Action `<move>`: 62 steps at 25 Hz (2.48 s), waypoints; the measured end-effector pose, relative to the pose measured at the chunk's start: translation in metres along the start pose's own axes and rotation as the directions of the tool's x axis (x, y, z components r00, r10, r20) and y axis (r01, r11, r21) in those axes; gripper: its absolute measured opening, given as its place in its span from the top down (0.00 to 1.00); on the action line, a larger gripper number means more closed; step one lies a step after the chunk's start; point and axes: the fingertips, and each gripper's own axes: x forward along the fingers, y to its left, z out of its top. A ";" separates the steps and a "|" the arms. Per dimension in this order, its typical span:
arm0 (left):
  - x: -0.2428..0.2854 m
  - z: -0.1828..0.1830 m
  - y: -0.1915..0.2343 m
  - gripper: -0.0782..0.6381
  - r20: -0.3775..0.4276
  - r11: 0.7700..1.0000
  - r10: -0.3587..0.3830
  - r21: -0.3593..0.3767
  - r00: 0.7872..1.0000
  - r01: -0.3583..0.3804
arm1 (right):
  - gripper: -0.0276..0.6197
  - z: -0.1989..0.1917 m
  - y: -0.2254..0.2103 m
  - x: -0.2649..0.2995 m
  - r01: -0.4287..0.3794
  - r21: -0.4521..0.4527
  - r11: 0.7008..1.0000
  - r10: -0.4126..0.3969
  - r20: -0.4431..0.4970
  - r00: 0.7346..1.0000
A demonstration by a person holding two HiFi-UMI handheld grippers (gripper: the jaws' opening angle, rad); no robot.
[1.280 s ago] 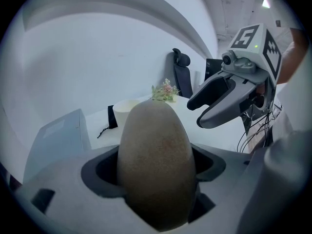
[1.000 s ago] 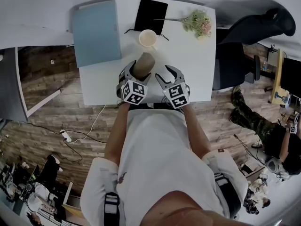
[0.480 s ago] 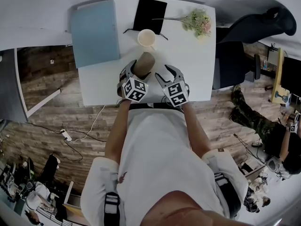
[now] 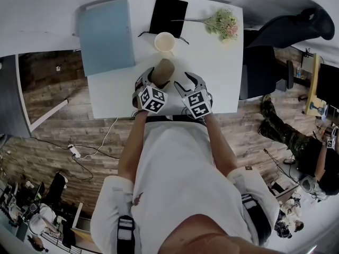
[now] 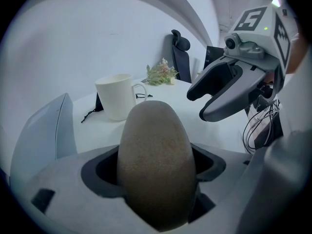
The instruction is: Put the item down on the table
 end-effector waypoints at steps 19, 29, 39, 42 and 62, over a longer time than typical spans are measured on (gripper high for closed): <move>0.010 -0.004 -0.003 0.32 -0.066 0.999 -0.006 0.036 0.998 0.009 | 0.60 -0.001 0.000 0.003 0.002 0.004 1.000 -0.002 -0.008 1.000; 0.011 -0.005 -0.003 0.31 -0.077 0.999 -0.018 0.029 0.997 0.020 | 0.59 -0.001 0.001 0.003 0.013 -0.001 1.000 -0.013 -0.017 1.000; 0.009 -0.002 -0.004 0.29 -0.065 0.999 -0.032 0.038 0.997 0.034 | 0.59 0.000 -0.002 -0.001 0.051 -0.017 0.999 -0.051 -0.020 0.998; 0.006 0.001 -0.005 0.27 -0.046 0.999 -0.044 0.023 0.998 0.045 | 0.58 0.003 0.000 -0.002 0.059 0.003 0.998 -0.059 -0.004 0.998; -0.098 0.086 0.022 0.32 0.320 0.999 -0.007 0.045 0.947 -0.008 | 0.58 0.057 -0.005 -0.066 0.263 0.064 0.963 -0.271 0.190 0.944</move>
